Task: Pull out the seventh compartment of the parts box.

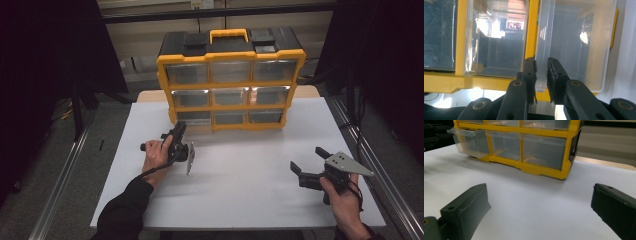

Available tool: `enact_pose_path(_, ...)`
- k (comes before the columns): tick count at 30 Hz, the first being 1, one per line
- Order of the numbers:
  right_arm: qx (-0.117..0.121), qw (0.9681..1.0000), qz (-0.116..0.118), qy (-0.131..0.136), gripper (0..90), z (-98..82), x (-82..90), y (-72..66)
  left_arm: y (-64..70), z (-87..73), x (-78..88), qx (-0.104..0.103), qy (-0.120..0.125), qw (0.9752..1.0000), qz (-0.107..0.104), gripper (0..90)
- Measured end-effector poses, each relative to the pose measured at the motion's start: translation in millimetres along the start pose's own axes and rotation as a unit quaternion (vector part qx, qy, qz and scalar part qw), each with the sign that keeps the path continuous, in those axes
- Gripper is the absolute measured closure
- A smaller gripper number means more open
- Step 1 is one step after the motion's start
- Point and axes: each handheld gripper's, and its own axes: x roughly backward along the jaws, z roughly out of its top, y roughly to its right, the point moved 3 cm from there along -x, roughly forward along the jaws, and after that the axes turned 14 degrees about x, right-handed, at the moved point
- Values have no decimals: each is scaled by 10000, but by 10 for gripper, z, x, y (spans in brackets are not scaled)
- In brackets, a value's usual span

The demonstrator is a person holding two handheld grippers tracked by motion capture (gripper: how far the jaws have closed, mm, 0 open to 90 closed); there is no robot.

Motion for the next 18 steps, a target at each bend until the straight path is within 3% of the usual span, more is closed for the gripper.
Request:
enact_pose_path(2, 11, 10000, 1, 14, 9, 2, 1, 0, -12, 14, 5, -142, 6, 9999, -95, 782)
enact_pose_path(5, 4, 10000, 9, 8, 9, 1, 1, 0, -6, 8, 16, -78, 12, 10000, 2, 782)
enact_pose_path(8, -1, 10000, 8, 3, 9, 1, 0, 0, -7, 8, 28, -99, 14, 9999, -90, 782)
enact_pose_path(11, -15, 10000, 3, 12, 9, 2, 0, -1, -18, 9, 50, -209, -42, 9998, -41, 783)
enact_pose_path(12, -7, 10000, 2, 15, 9, 2, -1, 0, -16, 9, 48, -178, -2, 9998, -95, 783)
enact_pose_path(13, -9, 10000, 3, 17, 9, 2, -1, 0, -12, 14, 48, -89, 105, 9999, -19, 783)
enact_pose_path(15, -22, 10000, 11, 14, 9, 3, 2, -3, 5, 5, 74, 29, 90, 10000, -17, 783)
enact_pose_path(16, -14, 10000, 8, 15, 9, 3, 2, -2, -17, 19, 86, -152, 73, 9999, -39, 783)
enact_pose_path(18, -13, 10000, 10, 18, 9, 3, 2, -3, -20, 13, 107, -184, 18, 9998, -56, 784)
